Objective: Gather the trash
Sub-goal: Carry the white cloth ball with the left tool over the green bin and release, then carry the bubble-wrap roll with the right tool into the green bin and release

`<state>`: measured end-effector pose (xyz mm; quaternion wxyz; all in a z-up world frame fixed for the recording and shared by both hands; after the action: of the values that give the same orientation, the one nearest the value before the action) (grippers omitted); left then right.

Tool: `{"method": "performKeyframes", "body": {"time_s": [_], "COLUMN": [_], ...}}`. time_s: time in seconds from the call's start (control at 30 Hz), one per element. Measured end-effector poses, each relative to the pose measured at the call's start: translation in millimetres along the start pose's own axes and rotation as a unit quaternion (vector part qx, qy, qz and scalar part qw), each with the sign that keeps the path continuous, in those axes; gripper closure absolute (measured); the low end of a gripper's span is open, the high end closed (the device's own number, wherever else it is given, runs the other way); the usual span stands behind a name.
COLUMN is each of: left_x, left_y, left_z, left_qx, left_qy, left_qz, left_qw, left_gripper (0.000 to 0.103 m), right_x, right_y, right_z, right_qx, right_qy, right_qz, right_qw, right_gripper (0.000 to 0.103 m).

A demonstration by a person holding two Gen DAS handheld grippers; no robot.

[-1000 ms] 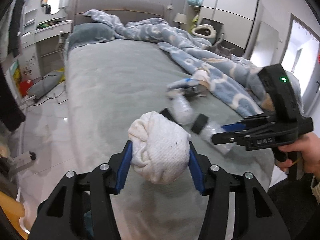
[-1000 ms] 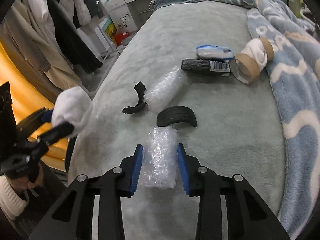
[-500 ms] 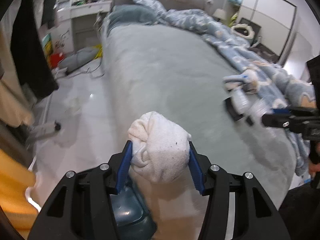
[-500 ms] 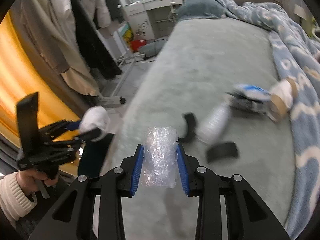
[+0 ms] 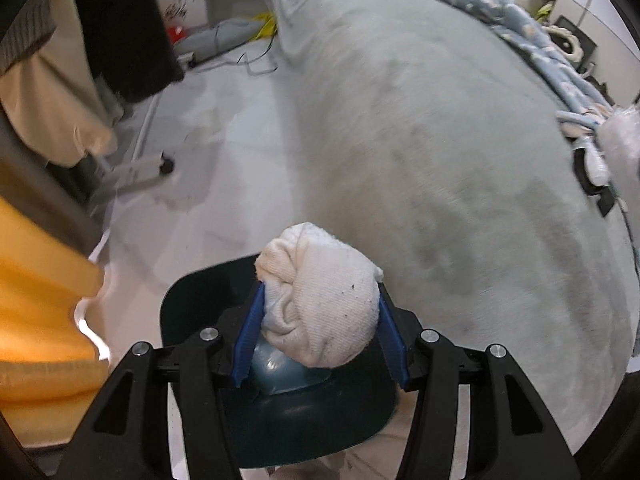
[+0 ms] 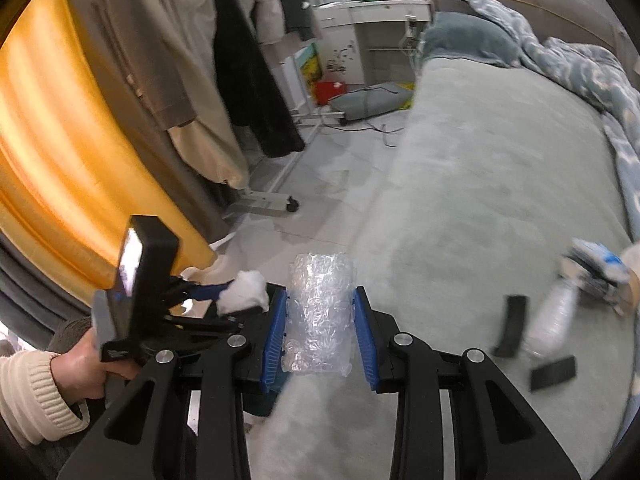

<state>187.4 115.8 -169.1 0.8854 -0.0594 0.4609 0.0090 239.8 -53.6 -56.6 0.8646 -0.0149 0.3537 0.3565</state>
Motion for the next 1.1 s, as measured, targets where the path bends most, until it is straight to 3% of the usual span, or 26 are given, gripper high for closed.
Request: {"method": "performKeyframes", "body": {"time_s": [0.23, 0.63, 0.7, 0.8, 0.97, 1.1], "left_x": [16, 31, 30, 25, 15, -2], "left_y": [27, 65, 68, 70, 76, 86], "left_z": [-18, -50, -51, -50, -45, -35], "left_qx": [-0.035, -0.085, -0.085, -0.082, -0.081, -0.086], "left_qy": [0.059, 0.144, 0.147, 0.141, 0.126, 0.091], "left_qz": [0.008, 0.000, 0.000, -0.003, 0.000, 0.001], "left_qw": [0.9976, 0.9859, 0.9855, 0.9866, 0.9887, 0.9921], "left_gripper": [0.047, 0.041, 0.032, 0.027, 0.025, 0.025], "right_x": [31, 71, 78, 89, 110, 126], "right_y": [37, 75, 75, 76, 79, 83], "right_z": [3, 5, 3, 0, -8, -14], "right_qx": [-0.012, -0.016, -0.013, -0.008, -0.006, -0.008], "right_qy": [0.014, 0.039, 0.045, 0.057, 0.077, 0.095], "right_qz": [0.033, 0.055, 0.056, 0.054, 0.047, 0.042], "right_qw": [0.999, 0.998, 0.997, 0.997, 0.996, 0.995], "right_gripper": [0.069, 0.069, 0.069, 0.069, 0.069, 0.069]}}
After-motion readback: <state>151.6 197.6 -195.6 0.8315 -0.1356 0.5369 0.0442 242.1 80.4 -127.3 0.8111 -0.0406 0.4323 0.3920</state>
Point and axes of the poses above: each gripper's, at about its wrist camera, not at the fingertips, and x roughly the way its jaws point, y to its left, z to its top, the point moved 3 cm from there along x, roughly the way its jaws point, and after that the axes turned 10 degrees about -y, right-handed, at the moved point
